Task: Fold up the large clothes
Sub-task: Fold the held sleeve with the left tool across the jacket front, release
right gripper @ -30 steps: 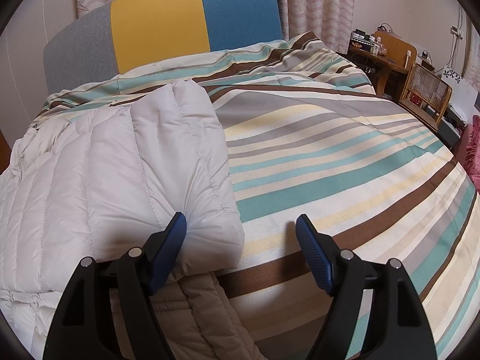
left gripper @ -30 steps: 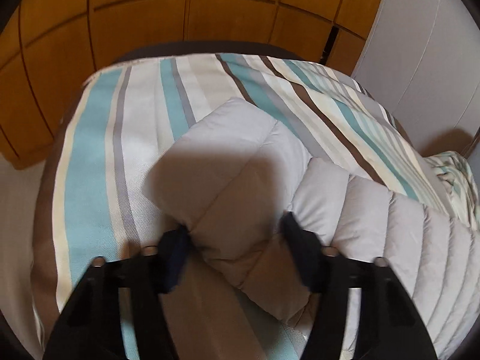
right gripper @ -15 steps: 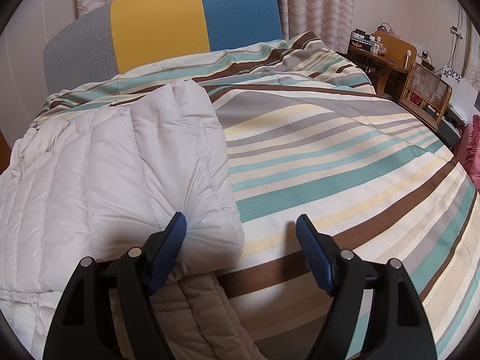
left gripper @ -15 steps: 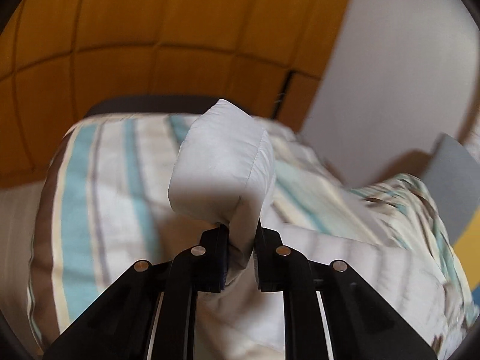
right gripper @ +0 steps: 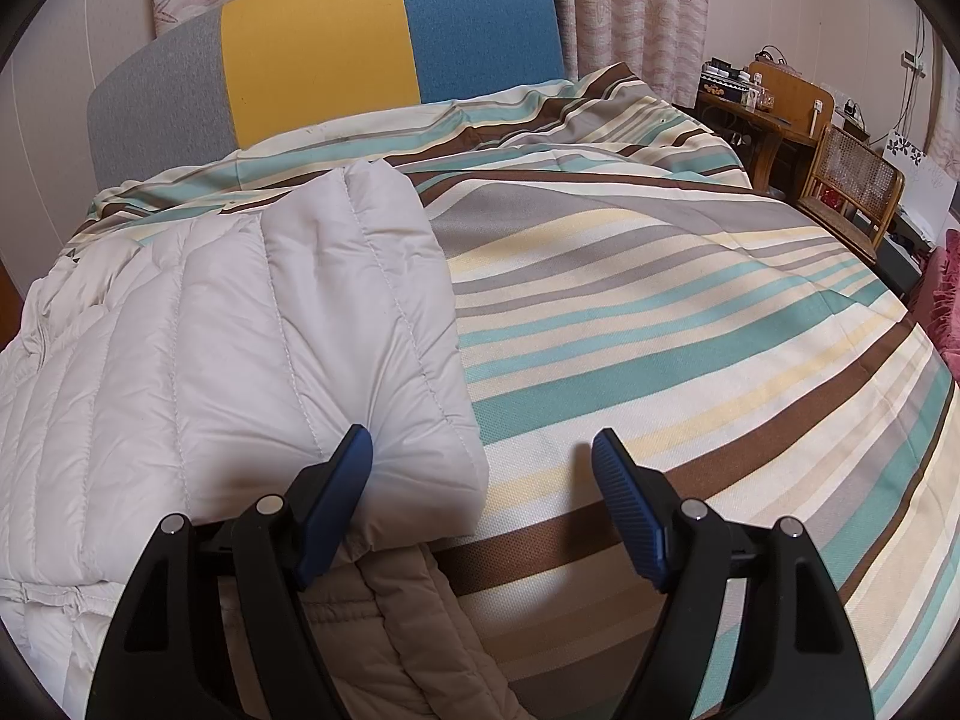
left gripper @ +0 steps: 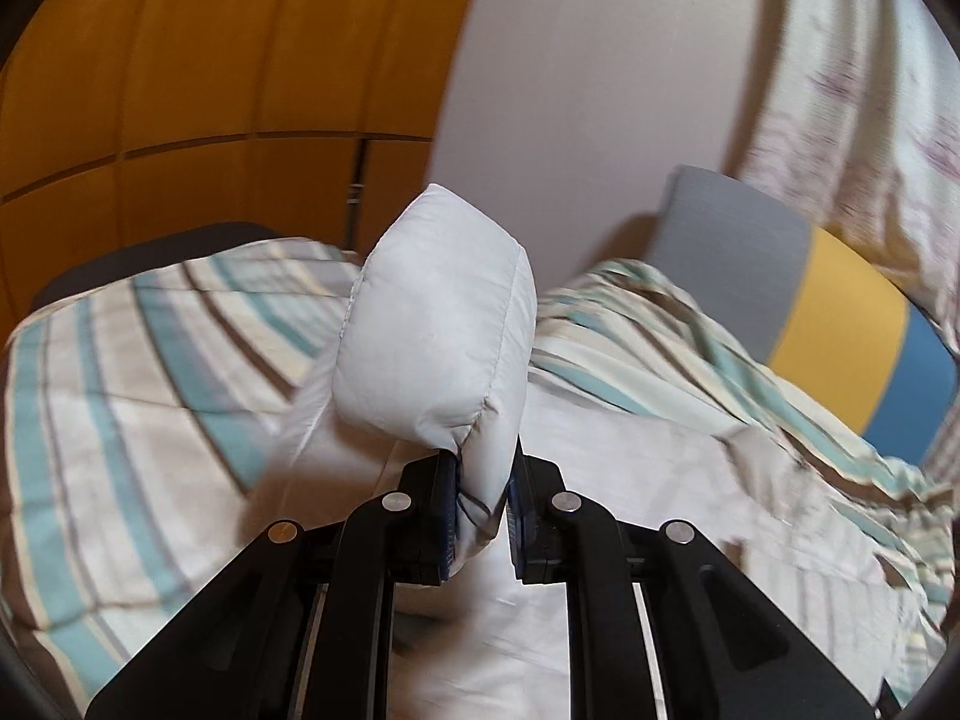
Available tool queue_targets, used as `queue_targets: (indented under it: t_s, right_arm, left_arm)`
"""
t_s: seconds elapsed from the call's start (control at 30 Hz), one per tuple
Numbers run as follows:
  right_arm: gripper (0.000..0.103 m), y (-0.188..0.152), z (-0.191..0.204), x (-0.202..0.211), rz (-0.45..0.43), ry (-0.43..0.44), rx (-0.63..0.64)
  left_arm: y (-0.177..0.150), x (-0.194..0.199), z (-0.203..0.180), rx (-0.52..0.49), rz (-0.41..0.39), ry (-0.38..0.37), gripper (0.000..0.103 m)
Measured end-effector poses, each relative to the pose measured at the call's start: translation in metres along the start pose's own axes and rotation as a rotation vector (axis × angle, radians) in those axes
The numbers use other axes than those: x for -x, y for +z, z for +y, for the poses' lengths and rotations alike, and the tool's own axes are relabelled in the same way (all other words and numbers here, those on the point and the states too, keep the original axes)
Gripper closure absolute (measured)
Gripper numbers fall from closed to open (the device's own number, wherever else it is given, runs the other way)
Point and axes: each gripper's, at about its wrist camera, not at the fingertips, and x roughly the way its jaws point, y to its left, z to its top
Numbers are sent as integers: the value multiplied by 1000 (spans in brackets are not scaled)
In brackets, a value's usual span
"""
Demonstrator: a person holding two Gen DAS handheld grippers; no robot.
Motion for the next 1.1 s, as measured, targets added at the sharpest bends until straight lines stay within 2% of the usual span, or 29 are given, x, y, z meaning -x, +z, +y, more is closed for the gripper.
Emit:
queue_targets:
  t_s: [0.2,0.33,0.5,0.67,0.83,1.03,1.1]
  right_arm:
    - [28,0,0,0,0,0,0]
    - [28,0,1,0,0,2,-1]
    - [28,0,1,-1,1,5,-2]
    - [28,0,0,-1,0,5,-2]
    - [28,0,0,-1,0,7,-3]
    - [28,0,0,-1,-1,7,-3]
    - [28,0,0,-1,-1,8,-3]
  left_arm:
    - [-24,19,-64,-130,5,-121,90]
    - [-47,27,-104,-208,35,-197,90]
    - [-72,37,-147,-293,52,-271,90]
    - [-100,45,-190,-380,101,-344,90]
    - [-124,44,-222,-471,134,-377,90]
    - [-145,33,-248,-517,193,-408,90]
    - [-152,29,-256,-543,198,-411,82]
